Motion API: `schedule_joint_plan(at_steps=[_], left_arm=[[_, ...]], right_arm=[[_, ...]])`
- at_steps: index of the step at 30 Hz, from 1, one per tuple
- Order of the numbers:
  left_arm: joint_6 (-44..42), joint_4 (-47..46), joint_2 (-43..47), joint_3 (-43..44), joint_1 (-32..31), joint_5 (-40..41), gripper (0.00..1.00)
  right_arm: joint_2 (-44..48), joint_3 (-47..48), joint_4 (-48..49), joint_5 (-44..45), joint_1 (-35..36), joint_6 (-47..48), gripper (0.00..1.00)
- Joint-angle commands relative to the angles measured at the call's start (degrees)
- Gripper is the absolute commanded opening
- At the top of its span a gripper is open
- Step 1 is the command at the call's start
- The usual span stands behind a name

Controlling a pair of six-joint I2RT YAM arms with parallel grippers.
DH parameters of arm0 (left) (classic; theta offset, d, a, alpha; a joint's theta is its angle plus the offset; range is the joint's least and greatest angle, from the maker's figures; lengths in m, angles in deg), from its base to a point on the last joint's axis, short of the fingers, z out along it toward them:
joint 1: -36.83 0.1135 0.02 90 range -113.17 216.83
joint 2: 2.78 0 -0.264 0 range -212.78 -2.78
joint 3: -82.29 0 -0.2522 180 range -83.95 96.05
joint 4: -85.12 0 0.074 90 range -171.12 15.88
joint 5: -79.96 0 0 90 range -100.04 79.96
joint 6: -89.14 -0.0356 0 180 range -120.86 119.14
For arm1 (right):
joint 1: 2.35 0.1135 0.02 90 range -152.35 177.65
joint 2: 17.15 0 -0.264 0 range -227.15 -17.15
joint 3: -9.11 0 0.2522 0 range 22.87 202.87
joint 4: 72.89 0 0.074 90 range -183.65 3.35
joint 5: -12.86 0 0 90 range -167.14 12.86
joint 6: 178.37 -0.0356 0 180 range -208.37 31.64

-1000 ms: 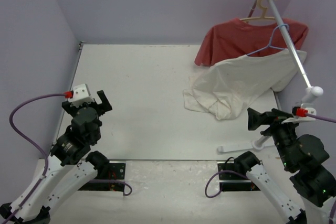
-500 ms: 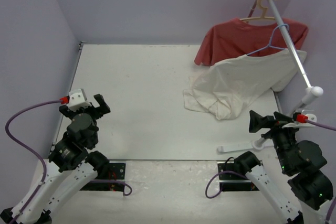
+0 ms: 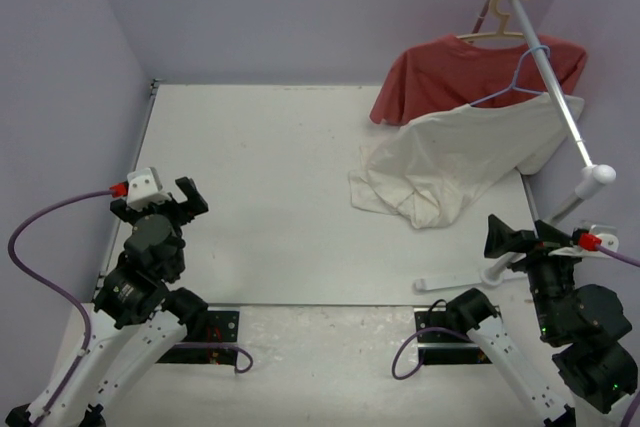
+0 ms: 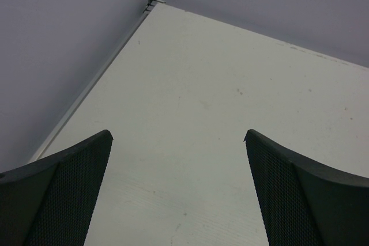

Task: Place the t-shirt on the hanger
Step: Reset both arms

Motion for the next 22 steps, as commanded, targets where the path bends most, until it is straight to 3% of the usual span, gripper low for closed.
schedule_joint_plan(at_steps=[1, 22], left_arm=[[-0.82, -3.06, -0.12, -1.02, 0.69, -0.97, 1.00], [-1.09, -3.42, 0.77, -1.46, 0.70, -1.16, 1.00]], right_arm=[[-0.22, -0.09, 0.83, 1.34, 0.23, 1.62, 0.99], [-1.45, 0.27, 0.56, 3.36, 0.23, 0.13, 0.99]])
